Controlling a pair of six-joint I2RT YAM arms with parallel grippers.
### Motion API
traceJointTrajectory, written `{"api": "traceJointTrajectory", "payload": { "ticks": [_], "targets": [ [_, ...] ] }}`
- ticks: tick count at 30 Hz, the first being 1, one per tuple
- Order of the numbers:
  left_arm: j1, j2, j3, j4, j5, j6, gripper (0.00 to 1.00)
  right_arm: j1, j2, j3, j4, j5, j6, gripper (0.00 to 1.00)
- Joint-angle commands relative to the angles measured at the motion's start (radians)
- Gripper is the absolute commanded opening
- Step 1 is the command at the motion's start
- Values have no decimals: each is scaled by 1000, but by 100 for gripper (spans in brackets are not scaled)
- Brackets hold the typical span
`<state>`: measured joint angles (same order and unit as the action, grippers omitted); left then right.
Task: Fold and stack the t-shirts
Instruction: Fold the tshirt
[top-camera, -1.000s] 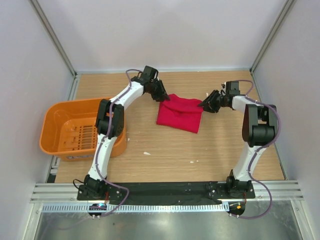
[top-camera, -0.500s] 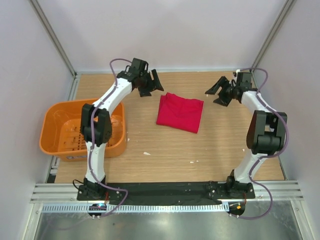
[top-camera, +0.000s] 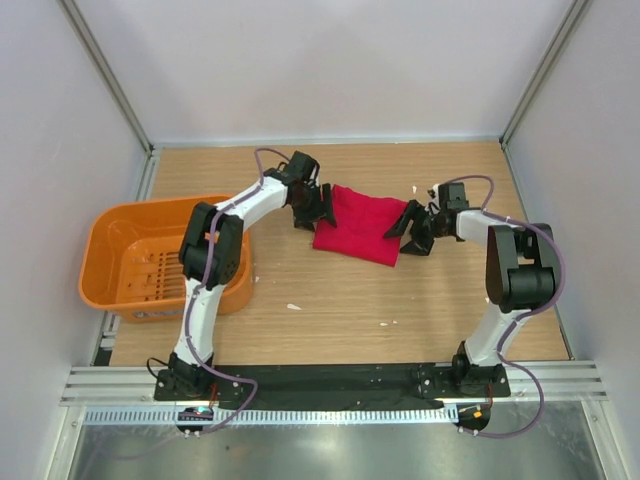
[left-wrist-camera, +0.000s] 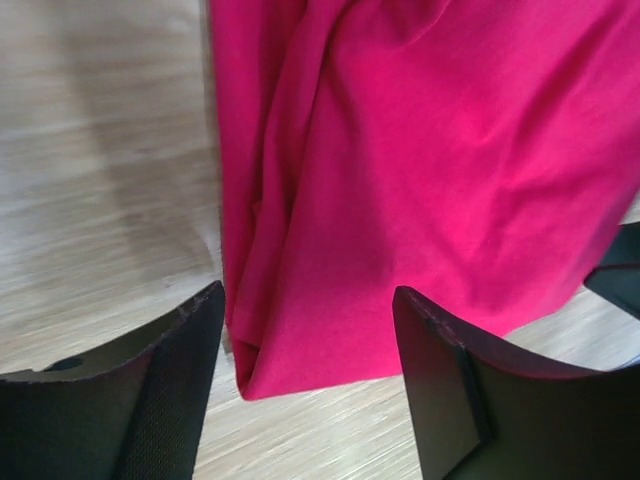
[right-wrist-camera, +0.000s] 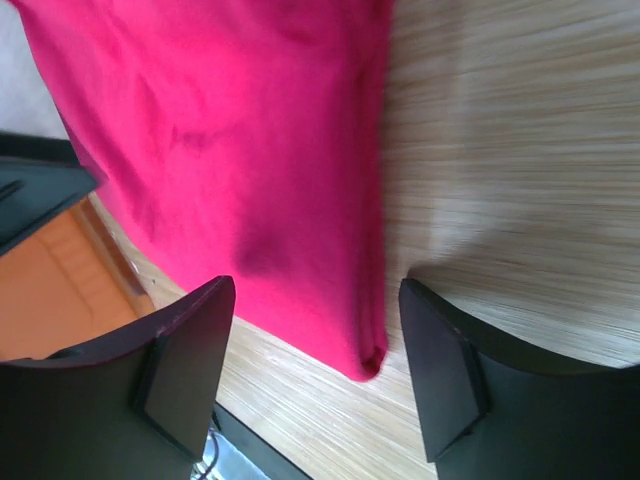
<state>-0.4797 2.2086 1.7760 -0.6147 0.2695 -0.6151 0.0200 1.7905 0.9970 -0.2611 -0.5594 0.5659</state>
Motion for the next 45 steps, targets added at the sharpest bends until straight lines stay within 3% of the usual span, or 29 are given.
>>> {"api": "traceJointTrajectory", "payload": {
  "ticks": [1, 2, 3, 5, 6, 8, 11, 14, 16, 17, 20, 21, 28, 34, 40, 45],
  "targets": [
    [-7, 17, -23, -34, 8, 29, 63, 37, -25, -21, 51, 39, 0, 72],
    [-8, 14, -42, -25, 10, 28, 59, 40, -26, -34, 51, 45, 9, 69],
    [-8, 5, -76, -20, 10, 23, 51, 38, -28, -40, 51, 47, 14, 62],
    [-10, -21, -114, -13, 8, 12, 43, 38, -32, -55, 40, 49, 17, 47],
    [-11, -30, -154, -10, 7, 11, 35, 40, -34, -63, 43, 44, 22, 27],
    [-13, -61, -197, 7, 23, 3, 22, 38, -51, -96, 40, 30, 32, 11],
    [-33, -133, -298, 29, 37, -15, 7, 38, -138, -162, -19, 36, 64, 9],
    [-77, -232, -420, 53, 48, -57, 5, 38, -289, -239, -104, 43, 101, 13],
    [-112, -276, -478, 61, 60, -74, 13, 40, -364, -261, -163, 47, 106, 33],
    [-120, -300, -512, 62, 62, -80, 37, 40, -409, -265, -177, 47, 101, 54],
    [-117, -386, -503, 32, -8, -68, 70, 35, -419, -198, -234, 82, 30, 73],
    [-108, -395, -448, -3, -48, -33, 71, 28, -393, -142, -260, 126, -27, 76],
    [-37, -255, -221, -11, -62, 72, 63, 20, -194, 47, -207, 185, -176, 69],
    [-30, -127, -75, -7, -35, 81, 59, 21, -69, 127, -138, 93, -199, 57],
    [-31, -89, -41, 6, -46, 80, 64, 23, -22, 158, -101, 55, -202, 52],
    [-31, -55, -20, 7, -23, 77, 58, 23, 30, 175, -89, 18, -199, 40]
  ]
}}
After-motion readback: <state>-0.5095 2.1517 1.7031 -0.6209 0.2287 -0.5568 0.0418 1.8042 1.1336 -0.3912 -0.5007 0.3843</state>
